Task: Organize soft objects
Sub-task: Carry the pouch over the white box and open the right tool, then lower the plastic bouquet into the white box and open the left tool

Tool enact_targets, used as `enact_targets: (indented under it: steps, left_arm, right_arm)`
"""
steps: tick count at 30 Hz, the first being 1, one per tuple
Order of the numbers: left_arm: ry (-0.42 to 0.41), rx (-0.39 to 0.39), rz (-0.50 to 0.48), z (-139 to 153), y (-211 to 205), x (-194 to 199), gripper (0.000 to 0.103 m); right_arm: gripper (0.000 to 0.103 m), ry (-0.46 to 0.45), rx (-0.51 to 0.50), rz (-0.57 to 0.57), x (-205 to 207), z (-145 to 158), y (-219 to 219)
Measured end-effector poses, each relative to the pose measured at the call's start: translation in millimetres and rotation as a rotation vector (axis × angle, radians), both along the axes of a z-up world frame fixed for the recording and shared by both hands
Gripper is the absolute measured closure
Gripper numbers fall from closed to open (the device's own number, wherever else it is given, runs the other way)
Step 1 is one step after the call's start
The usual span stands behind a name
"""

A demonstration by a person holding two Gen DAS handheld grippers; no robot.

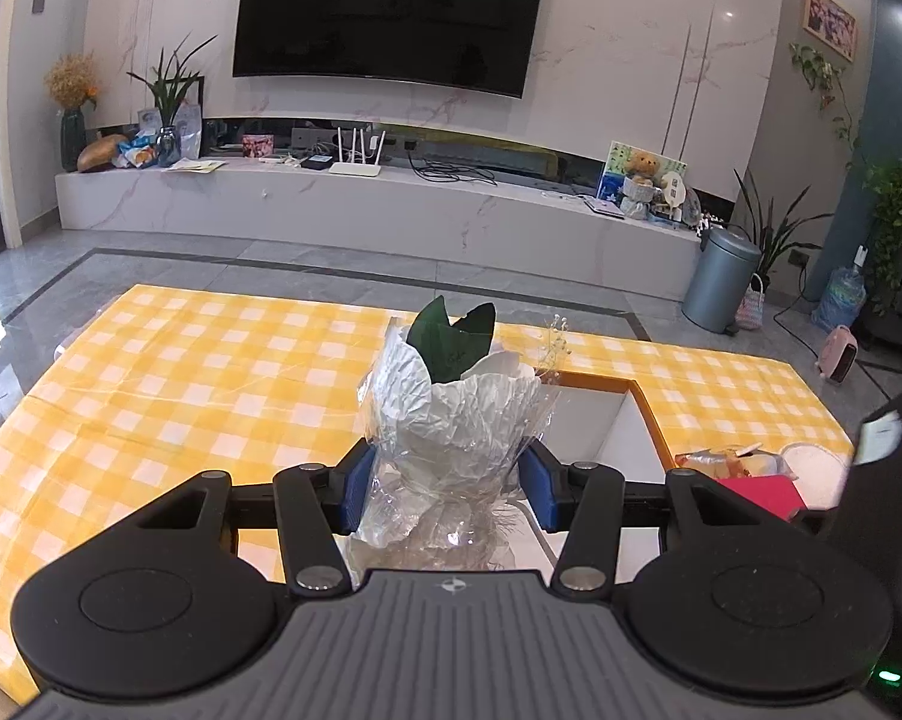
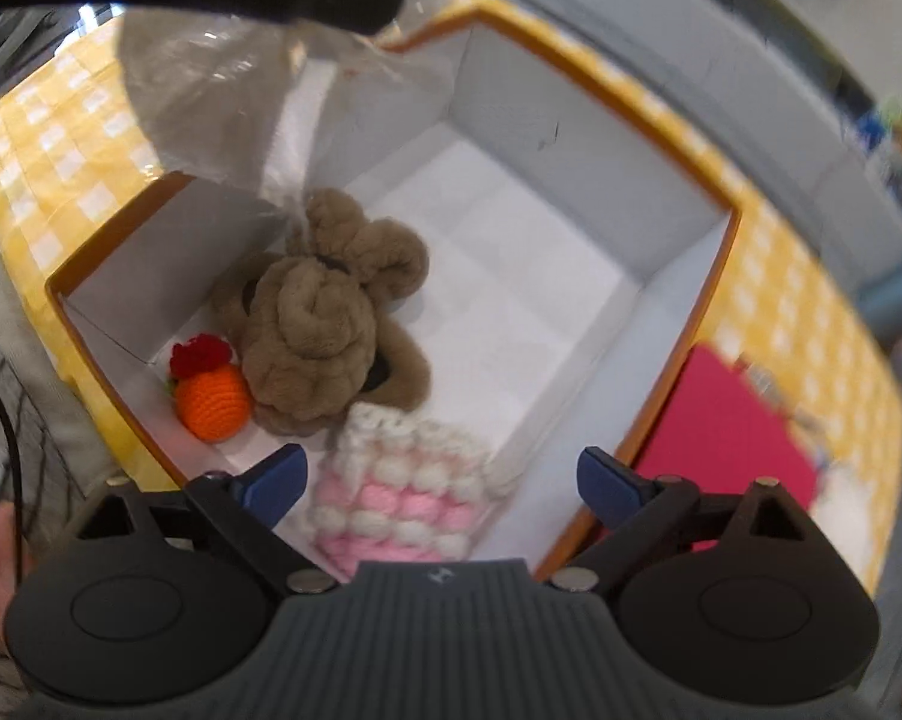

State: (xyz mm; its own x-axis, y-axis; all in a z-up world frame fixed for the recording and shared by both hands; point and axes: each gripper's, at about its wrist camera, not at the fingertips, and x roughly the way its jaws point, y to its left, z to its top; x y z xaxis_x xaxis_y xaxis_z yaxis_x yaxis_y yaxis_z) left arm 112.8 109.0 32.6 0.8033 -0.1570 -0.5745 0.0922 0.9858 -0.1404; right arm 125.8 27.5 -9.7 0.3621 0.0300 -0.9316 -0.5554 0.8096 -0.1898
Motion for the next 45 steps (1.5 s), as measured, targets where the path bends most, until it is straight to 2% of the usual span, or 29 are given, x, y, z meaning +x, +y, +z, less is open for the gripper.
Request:
enact_targets:
  steps: [3,6,8,10,12,13,15,19,24,27,30,33,37,40,45]
  left_arm:
    - [-0.002,-0.002,0.008,0.4,0.8,1.3,0.045]
    - [0.0,-0.01,0.028,-1.4,5.9,3.1,0.045]
    - [0.011,-0.021,0.048,-3.6,10.0,5.1,0.045]
    - [0.022,-0.026,0.061,-5.8,14.0,7.9,0.045]
    - [0.031,-0.022,0.063,-7.8,13.7,9.3,0.045]
    - [0.032,-0.019,0.063,-8.8,13.4,9.7,0.045]
    - [0.034,-0.011,0.056,-9.2,10.9,9.9,0.045]
    - [0.046,-0.013,0.055,-10.1,7.8,10.8,0.045]
    - [0.056,0.004,0.046,-13.5,4.4,12.2,0.045]
    - [0.056,0.01,0.04,-14.2,0.4,11.5,0.045]
    - [0.054,0.019,0.032,-14.8,-3.0,11.9,0.045]
    - [0.052,0.034,0.034,-16.5,-5.6,13.7,0.045]
    - [0.07,0.058,0.024,-22.4,-13.9,19.7,0.045]
    - [0.097,0.061,0.008,-25.0,-23.4,28.7,0.045]
    - [0.157,0.032,-0.069,-36.8,-45.4,38.7,0.045]
  right_arm:
    - [0.008,-0.02,0.013,0.028,1.2,9.4,-4.3]
    - [0.011,-0.059,0.046,0.009,10.1,16.2,-12.2]
    - [0.023,-0.088,0.076,-0.016,18.5,16.6,-16.3]
    - [0.055,-0.081,0.103,-0.04,28.4,9.4,-16.9]
    - [0.072,-0.018,0.138,-0.059,37.2,-4.9,-14.1]
    - [0.079,0.019,0.158,-0.058,40.1,-12.8,-11.4]
    - [0.084,0.077,0.176,-0.039,41.5,-28.4,-3.2]
    - [0.084,0.118,0.114,0.036,31.8,-51.0,13.8]
    - [0.086,0.127,0.059,0.078,28.4,-58.8,17.3]
    - [0.087,0.09,-0.012,0.085,27.9,-62.7,17.7]
    - [0.081,0.003,-0.066,0.096,20.3,-62.2,16.3]
    - [0.064,-0.027,0.042,0.076,13.4,-48.8,2.4]
    - [0.064,-0.106,0.181,0.012,6.0,-19.7,-22.1]
    - [0.064,-0.237,0.234,-0.032,-4.4,4.8,-46.8]
    - [0.062,-0.392,0.325,-0.211,-18.2,25.5,-100.2]
